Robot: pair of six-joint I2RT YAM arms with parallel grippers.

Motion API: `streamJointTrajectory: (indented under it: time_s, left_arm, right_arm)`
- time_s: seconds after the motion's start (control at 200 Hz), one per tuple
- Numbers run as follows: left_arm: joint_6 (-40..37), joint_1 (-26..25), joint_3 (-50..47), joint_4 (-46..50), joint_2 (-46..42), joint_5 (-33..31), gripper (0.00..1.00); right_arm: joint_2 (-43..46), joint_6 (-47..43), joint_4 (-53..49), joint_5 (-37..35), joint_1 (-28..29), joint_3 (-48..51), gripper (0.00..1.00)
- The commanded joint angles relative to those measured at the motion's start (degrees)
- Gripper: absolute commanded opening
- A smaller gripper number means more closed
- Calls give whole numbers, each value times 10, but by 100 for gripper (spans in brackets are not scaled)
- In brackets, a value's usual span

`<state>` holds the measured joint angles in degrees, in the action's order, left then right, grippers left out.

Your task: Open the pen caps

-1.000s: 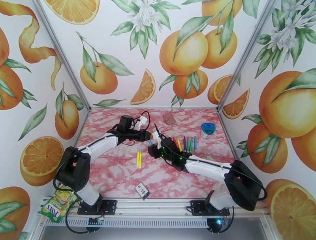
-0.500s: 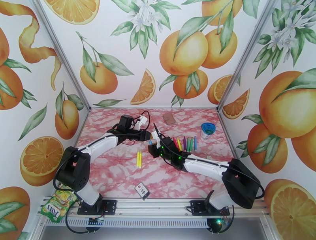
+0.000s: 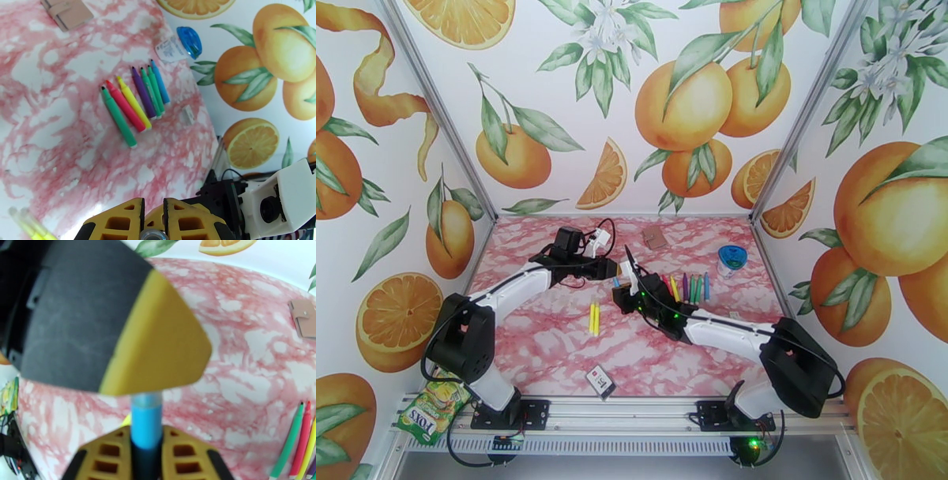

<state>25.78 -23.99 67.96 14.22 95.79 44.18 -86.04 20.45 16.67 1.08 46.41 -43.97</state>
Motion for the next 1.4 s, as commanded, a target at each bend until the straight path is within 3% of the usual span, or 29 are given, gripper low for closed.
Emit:
streamJointTrajectory:
  time_s: [0.0, 0.5, 1.166, 1.396]
  left_arm:
    - [8, 29, 33, -7, -9, -92, 0]
    - [68, 64, 34, -44, 6, -111, 0]
    - [142, 98, 64, -124, 68, -57, 0]
    - [131, 107, 77, -105, 76, -53, 0]
  right_arm:
    - [19, -13, -27, 17, 2, 28, 5]
    - [38, -22, -15, 16, 3, 63, 2]
    - [81, -42, -9, -10, 3, 91, 0]
    - [93, -42, -11, -26, 2, 94, 0]
